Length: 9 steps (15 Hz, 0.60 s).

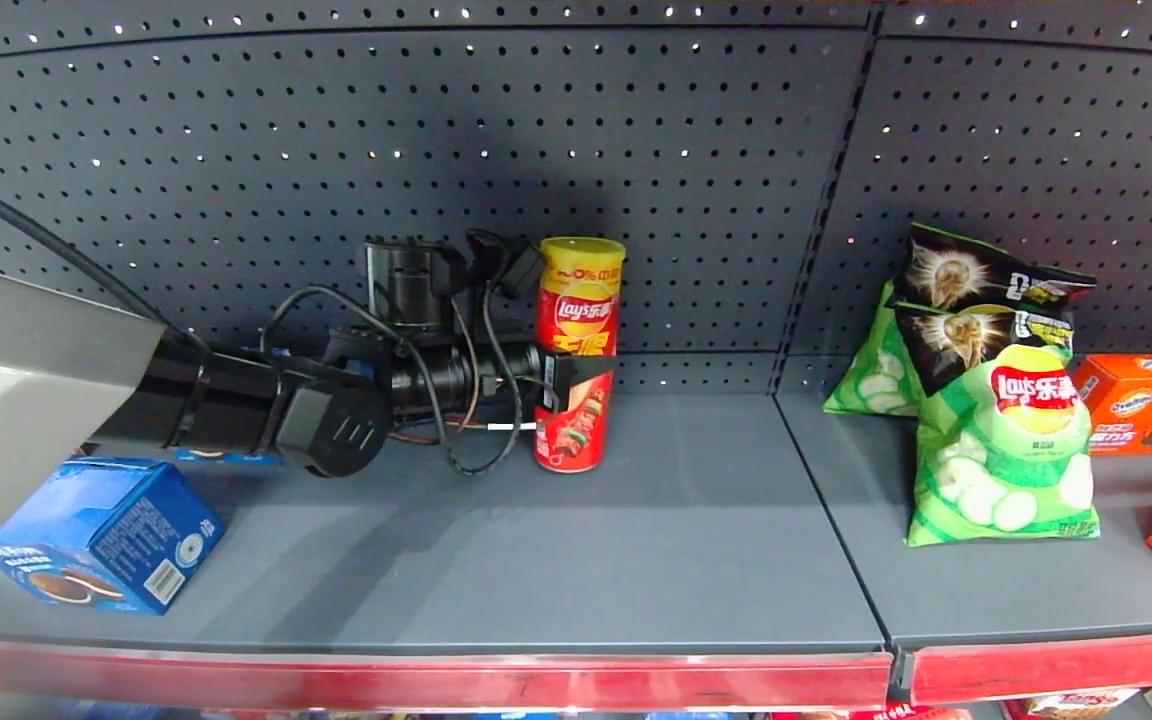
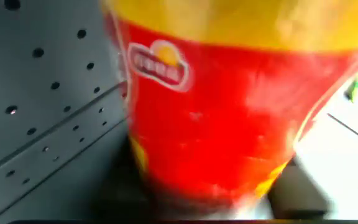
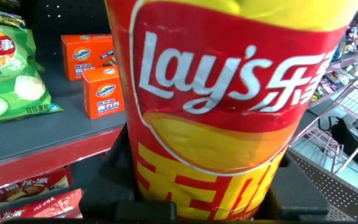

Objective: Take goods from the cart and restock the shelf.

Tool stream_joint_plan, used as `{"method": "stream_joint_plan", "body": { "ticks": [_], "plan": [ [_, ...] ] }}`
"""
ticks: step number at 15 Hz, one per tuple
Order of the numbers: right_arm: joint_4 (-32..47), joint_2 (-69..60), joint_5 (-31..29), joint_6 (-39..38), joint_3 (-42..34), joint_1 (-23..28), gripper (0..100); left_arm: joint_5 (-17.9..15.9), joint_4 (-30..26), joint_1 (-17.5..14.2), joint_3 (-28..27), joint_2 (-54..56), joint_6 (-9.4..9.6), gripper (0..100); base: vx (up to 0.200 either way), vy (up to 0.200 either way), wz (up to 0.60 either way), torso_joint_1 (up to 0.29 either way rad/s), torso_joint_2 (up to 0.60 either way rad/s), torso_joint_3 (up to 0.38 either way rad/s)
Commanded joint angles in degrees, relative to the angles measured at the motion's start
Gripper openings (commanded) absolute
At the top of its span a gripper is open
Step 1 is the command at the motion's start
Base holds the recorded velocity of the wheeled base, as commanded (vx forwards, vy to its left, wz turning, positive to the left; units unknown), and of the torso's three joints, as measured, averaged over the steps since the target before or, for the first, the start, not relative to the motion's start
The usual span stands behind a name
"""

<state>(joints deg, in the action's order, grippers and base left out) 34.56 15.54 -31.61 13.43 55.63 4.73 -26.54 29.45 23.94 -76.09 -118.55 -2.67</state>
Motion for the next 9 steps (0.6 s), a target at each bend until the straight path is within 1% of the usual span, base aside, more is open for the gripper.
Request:
{"method": "stream_joint_plan", "body": {
  "ticks": [1, 4, 6, 7, 9],
  "plan": [
    [0.0, -0.2, 0.0, 0.0, 0.1, 0.0, 0, 0.0, -0.2, 0.1, 0.0, -0.5, -0.05, 0, 0.0, 0.0, 0.0, 0.0, 0.0, 0.0],
    [1.4, -1.4, 0.0, 0.0, 0.0, -0.1, 0, 0.3, -0.3, 0.1, 1.6, 1.3, -0.05, 0, 0.0, 0.0, 0.0, 0.0, 0.0, 0.0],
    [1.5, -1.7, 0.0, 0.0, 0.0, -0.2, 0, 0.4, -0.4, 0.1, 3.9, 4.2, -0.05, 0, 0.0, 0.0, 0.0, 0.0, 0.0, 0.0],
    [1.4, -1.7, 0.0, 0.0, 0.1, -0.4, 0, 0.5, -0.4, 0.1, 6.2, 6.8, -0.05, 0, 0.0, 0.0, 0.0, 0.0, 0.0, 0.0],
    [1.4, -2.0, 0.1, 0.0, 0.2, -0.7, 0, 0.5, -0.4, 0.3, 12.5, 12.6, 0.12, 0, 0.0, 0.0, 0.0, 0.0, 0.0, 0.0]
  ]
}}
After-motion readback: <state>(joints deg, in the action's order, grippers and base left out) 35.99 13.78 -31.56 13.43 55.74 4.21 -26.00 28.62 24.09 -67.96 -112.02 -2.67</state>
